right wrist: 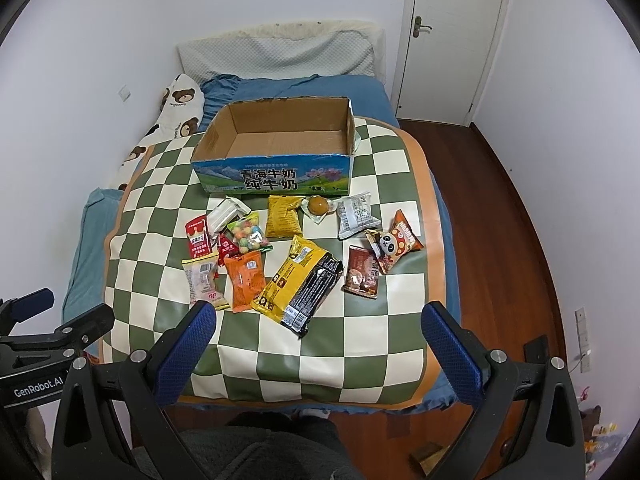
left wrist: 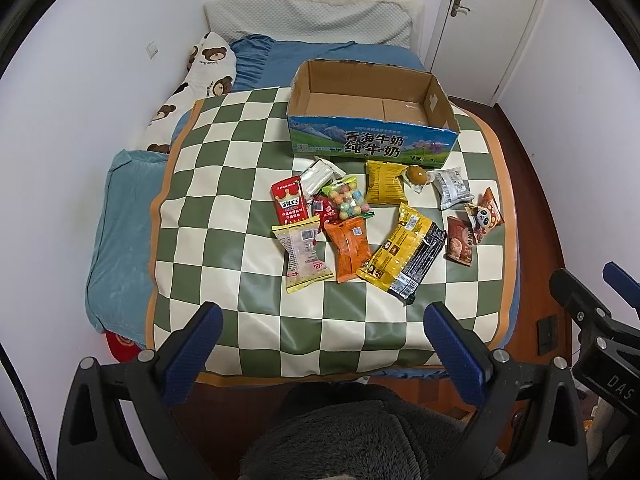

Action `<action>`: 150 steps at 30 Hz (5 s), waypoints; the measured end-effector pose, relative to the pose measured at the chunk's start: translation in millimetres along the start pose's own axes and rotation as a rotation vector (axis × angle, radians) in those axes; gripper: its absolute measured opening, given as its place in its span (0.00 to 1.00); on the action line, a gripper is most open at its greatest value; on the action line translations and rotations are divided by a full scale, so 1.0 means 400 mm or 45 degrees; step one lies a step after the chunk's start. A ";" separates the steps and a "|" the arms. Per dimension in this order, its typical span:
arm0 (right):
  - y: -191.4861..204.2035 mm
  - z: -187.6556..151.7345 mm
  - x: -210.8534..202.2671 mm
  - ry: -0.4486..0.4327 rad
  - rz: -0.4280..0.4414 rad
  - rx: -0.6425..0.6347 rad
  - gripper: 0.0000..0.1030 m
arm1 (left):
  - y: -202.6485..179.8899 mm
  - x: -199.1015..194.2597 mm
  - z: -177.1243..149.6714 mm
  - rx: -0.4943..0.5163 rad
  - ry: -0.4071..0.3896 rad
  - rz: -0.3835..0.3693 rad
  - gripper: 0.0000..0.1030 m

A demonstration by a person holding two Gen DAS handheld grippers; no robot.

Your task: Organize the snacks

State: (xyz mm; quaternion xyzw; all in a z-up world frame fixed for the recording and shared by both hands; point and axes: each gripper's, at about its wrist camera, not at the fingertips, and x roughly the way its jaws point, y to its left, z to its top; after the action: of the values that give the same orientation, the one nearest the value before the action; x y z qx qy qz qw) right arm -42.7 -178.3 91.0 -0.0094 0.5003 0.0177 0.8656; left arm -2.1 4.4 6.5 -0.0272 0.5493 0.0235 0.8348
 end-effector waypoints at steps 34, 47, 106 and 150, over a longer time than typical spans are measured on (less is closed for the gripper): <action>-0.001 -0.002 0.007 0.002 -0.008 -0.007 1.00 | 0.006 0.014 -0.006 0.006 0.007 -0.007 1.00; 0.005 -0.008 -0.002 0.000 -0.004 -0.010 1.00 | 0.005 0.012 -0.010 0.008 0.006 -0.007 1.00; 0.185 -0.229 1.153 0.704 -0.020 0.017 0.88 | 0.099 0.955 -0.008 0.060 0.633 -0.028 0.62; -0.136 0.620 1.300 0.304 0.271 0.170 0.84 | -0.061 0.865 0.951 -0.148 0.356 -0.327 0.37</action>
State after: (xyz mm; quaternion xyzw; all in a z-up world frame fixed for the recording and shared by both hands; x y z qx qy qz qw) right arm 433.3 -213.4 -235.7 0.0991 0.5977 0.0747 0.7921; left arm 484.6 10.3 -160.5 -0.1481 0.6496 -0.0554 0.7437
